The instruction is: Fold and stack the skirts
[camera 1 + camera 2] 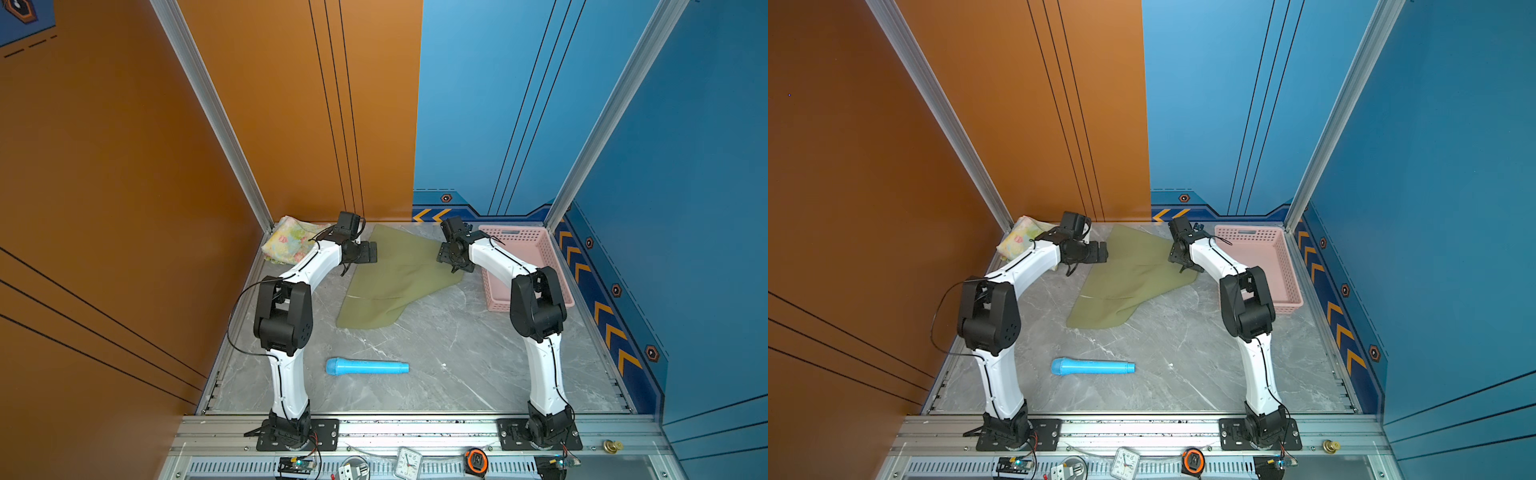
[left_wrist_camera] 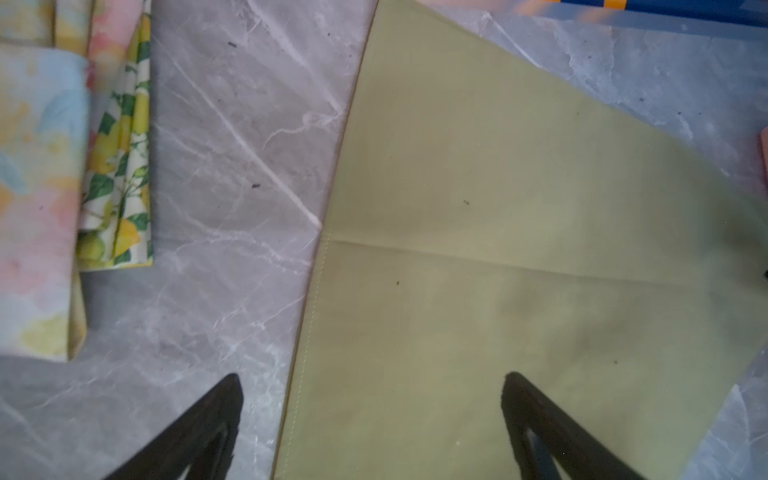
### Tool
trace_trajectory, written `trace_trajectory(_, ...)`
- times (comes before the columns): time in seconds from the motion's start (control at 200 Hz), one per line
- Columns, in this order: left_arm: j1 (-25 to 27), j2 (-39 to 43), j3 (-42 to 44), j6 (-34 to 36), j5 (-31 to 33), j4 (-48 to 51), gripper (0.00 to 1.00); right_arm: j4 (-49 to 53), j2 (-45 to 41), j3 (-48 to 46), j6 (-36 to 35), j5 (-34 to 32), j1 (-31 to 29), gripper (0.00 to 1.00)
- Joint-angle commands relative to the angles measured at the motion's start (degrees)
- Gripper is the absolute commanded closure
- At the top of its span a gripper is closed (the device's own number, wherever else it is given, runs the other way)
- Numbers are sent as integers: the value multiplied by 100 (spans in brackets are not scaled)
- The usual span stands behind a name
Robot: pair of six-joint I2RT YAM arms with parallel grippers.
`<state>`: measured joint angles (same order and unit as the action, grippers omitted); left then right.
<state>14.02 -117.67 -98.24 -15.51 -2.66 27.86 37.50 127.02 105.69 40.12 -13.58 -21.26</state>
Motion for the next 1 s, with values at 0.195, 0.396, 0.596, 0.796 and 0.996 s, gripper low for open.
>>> trace_trajectory(0.195,-48,-1266,-1473,-308,-236,37,2,-16,112,48,180,-516,77,21)
trace_trajectory(0.396,-143,-1503,-1588,-267,-236,140,2,-32,172,-1,154,-436,152,22)
trace_trajectory(0.596,-156,-1744,-1726,-295,-331,239,2,-32,346,116,186,-194,195,23)
trace_trajectory(0.796,-112,-2012,-2038,-268,-371,454,2,-52,622,349,185,9,206,28)
trace_trajectory(0.996,-161,-1886,-2080,-325,-458,545,2,-807,622,521,-244,719,218,100)
